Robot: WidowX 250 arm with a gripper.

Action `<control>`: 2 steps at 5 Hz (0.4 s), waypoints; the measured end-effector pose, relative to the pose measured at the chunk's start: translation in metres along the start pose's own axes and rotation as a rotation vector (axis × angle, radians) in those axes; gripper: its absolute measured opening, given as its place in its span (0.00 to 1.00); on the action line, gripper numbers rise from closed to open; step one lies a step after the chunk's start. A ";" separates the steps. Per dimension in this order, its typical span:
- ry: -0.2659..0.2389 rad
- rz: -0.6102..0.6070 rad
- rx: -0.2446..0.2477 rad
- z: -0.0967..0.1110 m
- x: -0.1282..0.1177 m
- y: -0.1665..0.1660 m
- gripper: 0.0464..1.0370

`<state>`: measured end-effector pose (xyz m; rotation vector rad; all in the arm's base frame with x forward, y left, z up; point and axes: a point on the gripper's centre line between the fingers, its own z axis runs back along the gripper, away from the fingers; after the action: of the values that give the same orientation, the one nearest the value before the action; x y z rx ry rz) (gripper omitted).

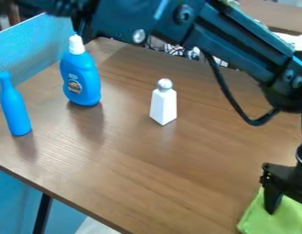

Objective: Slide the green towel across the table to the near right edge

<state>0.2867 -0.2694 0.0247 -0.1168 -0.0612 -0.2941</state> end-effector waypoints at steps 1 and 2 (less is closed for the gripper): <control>-0.021 0.114 0.021 0.005 -0.021 0.014 0.96; -0.029 0.182 0.095 0.012 -0.039 0.036 0.96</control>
<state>0.2593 -0.2224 0.0302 -0.0319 -0.0927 -0.1078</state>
